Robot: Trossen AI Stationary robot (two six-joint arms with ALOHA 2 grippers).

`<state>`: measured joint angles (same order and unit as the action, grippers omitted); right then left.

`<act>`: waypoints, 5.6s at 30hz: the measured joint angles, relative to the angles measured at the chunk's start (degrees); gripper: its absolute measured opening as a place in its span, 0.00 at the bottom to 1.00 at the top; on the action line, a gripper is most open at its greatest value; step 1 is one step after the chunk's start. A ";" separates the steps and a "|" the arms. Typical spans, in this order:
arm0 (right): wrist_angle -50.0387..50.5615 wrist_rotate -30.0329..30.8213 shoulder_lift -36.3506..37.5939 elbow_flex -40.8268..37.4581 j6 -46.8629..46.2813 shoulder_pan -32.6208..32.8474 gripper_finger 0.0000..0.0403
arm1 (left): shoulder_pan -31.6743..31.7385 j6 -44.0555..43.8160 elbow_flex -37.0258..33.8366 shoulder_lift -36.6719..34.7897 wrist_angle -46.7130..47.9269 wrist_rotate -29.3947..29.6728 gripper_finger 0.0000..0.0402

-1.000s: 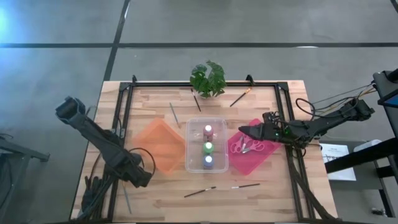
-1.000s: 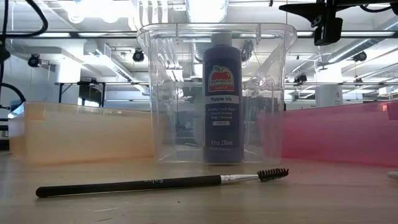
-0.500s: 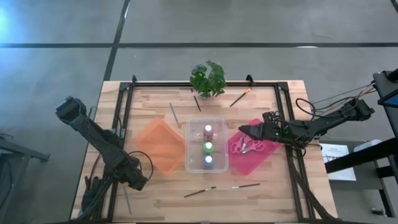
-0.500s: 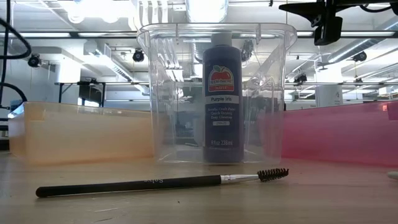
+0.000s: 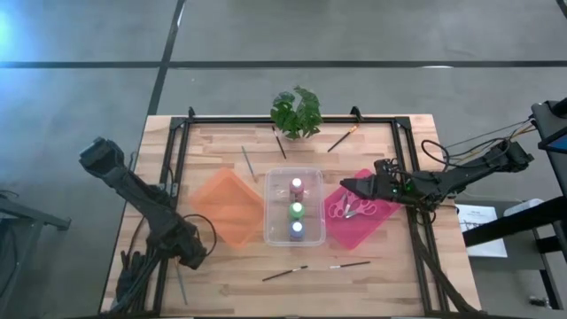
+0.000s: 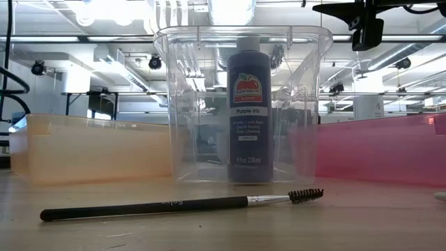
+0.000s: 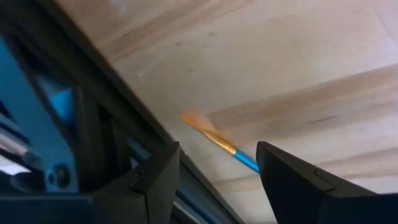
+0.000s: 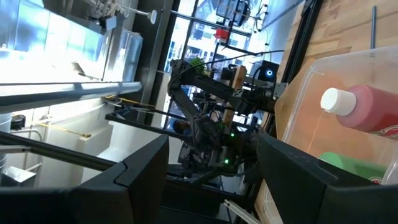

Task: Pick & Place Paint Supplies
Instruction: Put the bottom blue paintbrush into the orange bin

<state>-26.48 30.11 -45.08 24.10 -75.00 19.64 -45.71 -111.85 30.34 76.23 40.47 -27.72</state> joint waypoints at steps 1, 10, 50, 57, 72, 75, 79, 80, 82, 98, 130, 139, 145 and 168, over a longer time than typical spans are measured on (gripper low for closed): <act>0.00 0.01 0.00 0.00 0.00 0.00 0.59 | 0.05 0.32 -0.49 0.00 -0.77 -0.28 0.55; -0.04 0.00 0.00 0.00 -0.37 0.00 0.59 | 0.10 2.55 -4.72 -0.22 -8.78 -1.47 0.55; 0.04 -0.06 -0.02 0.00 0.45 0.01 0.59 | 0.10 6.85 -4.80 0.00 -18.23 3.34 0.29; 0.06 -0.06 -0.02 0.00 0.75 0.02 0.59 | 0.15 5.03 -4.76 -0.04 -16.65 4.57 0.29; 0.07 -0.07 -0.02 0.00 1.75 0.02 0.59 | 0.17 3.11 -5.02 -0.14 -14.09 4.93 0.06; 0.07 -0.07 -0.02 0.00 1.73 0.01 0.59 | 0.21 4.13 -5.02 -0.18 -13.97 4.93 0.03; 0.07 -0.09 -0.02 0.00 1.70 0.02 0.59 | 0.19 6.66 -4.73 -0.61 -13.64 5.29 0.02; 0.07 -0.09 -0.02 0.00 1.70 0.01 0.59 | 0.18 6.91 -4.64 -0.84 -13.50 5.63 0.02; 0.07 -0.10 -0.02 0.00 1.70 0.00 0.59 | 0.15 8.04 -4.06 -1.44 -12.91 7.25 0.02; 0.72 -0.18 -0.02 0.00 1.53 0.02 0.59 | 0.32 12.36 -0.22 -3.28 -13.82 12.76 0.01; 1.11 -0.24 -0.02 0.02 2.19 0.02 0.59 | 7.72 2.27 5.06 -21.16 -13.68 68.82 0.01; 2.71 -1.96 -0.02 0.00 2.05 0.02 0.59 | 9.99 -14.59 0.60 -19.09 -12.56 83.40 0.01; 2.69 -3.18 0.00 0.00 2.12 0.24 0.59 | 17.03 -14.82 0.42 -15.18 -13.45 79.96 0.00; 5.25 -3.57 -0.02 0.00 1.68 0.85 0.59 | 25.50 -12.02 -0.84 -14.73 -13.66 74.33 0.17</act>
<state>-21.23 26.55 -45.10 24.10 -73.32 20.49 -20.21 -123.87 29.50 61.49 26.81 46.61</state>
